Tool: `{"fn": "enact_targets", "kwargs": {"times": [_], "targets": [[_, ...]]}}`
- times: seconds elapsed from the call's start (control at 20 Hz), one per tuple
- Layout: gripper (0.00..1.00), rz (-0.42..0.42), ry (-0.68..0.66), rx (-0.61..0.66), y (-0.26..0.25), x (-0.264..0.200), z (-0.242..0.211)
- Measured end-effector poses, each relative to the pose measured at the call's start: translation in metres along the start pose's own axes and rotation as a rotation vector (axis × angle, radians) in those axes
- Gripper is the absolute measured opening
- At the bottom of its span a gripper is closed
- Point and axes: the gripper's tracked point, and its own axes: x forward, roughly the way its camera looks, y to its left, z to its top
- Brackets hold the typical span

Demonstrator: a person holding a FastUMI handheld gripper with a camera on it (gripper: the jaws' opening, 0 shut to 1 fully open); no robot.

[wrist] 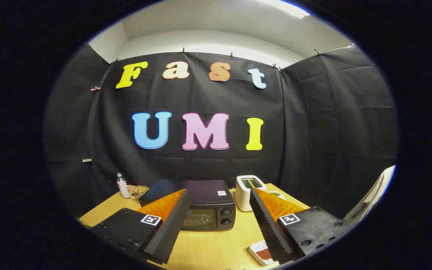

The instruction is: Open the toaster oven, put the food inside, and close the toaster oven door.

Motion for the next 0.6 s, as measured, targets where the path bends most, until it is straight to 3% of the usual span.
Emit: {"fn": "enact_targets", "kwargs": {"times": [0.6], "targets": [[0.97, 0.034, 0.034, -0.030, 0.021, 0.006, -0.012]]}}
